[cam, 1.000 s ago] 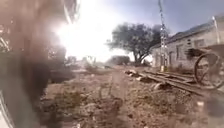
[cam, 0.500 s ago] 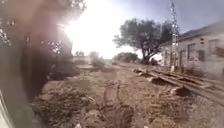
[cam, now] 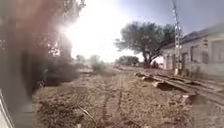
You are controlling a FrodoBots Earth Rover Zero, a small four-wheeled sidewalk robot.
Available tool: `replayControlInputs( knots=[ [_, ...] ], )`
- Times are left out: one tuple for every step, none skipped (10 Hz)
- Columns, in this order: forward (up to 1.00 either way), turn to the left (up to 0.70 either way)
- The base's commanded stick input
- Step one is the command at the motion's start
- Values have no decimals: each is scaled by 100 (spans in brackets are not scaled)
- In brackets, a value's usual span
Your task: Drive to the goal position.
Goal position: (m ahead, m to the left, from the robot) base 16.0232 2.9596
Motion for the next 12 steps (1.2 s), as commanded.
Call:
replayControlInputs(
  knots=[
    [70,0],
    [70,0],
    [70,0],
    [70,0],
    [70,0],
    [70,0],
    [70,0],
    [70,0],
    [70,0],
    [70,-5],
    [70,-12],
    [70,-14]
  ],
)
